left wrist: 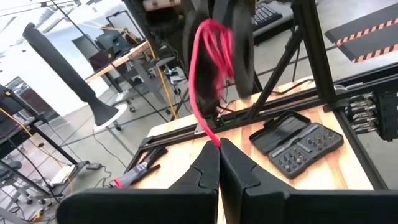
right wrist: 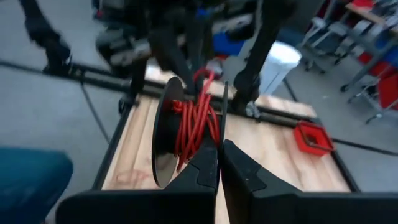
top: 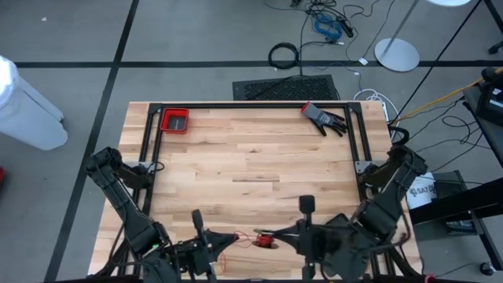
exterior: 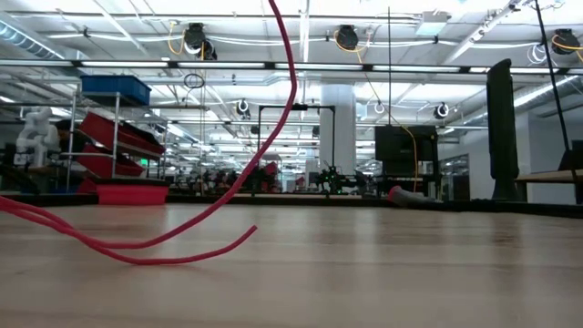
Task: Coil cords
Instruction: Coil the red wire onto the spool
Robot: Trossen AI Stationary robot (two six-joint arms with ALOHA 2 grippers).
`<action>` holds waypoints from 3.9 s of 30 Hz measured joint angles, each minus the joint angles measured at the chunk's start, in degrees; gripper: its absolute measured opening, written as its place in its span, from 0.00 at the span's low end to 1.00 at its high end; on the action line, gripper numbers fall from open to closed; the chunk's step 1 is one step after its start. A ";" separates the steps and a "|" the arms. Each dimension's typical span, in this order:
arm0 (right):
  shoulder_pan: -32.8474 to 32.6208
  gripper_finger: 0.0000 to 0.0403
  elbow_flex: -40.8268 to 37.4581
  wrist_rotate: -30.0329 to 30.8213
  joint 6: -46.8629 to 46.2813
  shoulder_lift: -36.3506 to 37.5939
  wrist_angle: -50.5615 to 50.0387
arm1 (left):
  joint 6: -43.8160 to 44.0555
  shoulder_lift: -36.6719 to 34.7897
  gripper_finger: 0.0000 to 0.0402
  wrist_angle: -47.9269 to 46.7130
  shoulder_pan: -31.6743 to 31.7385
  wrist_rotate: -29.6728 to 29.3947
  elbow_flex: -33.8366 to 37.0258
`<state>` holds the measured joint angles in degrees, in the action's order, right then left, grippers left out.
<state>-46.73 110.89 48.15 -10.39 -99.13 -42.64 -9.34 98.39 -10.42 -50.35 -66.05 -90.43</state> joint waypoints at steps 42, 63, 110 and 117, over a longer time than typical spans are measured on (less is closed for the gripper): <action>-6.26 0.00 0.00 11.14 7.72 0.46 7.68 | 7.83 0.66 0.23 -3.62 2.35 15.17 0.02; -7.12 0.00 0.00 23.17 9.61 0.46 5.21 | 15.86 5.18 0.31 -1.71 8.65 22.00 0.07; -8.88 0.00 0.00 27.02 9.61 0.46 4.42 | 36.02 5.77 0.46 -15.52 11.67 20.96 0.09; -8.88 0.00 0.00 27.00 9.65 0.46 4.25 | 36.00 6.05 0.46 -15.54 11.72 22.74 0.09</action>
<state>-55.61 110.89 75.16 -0.73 -98.67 -38.39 26.65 104.43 -25.96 -38.63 -43.30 -90.35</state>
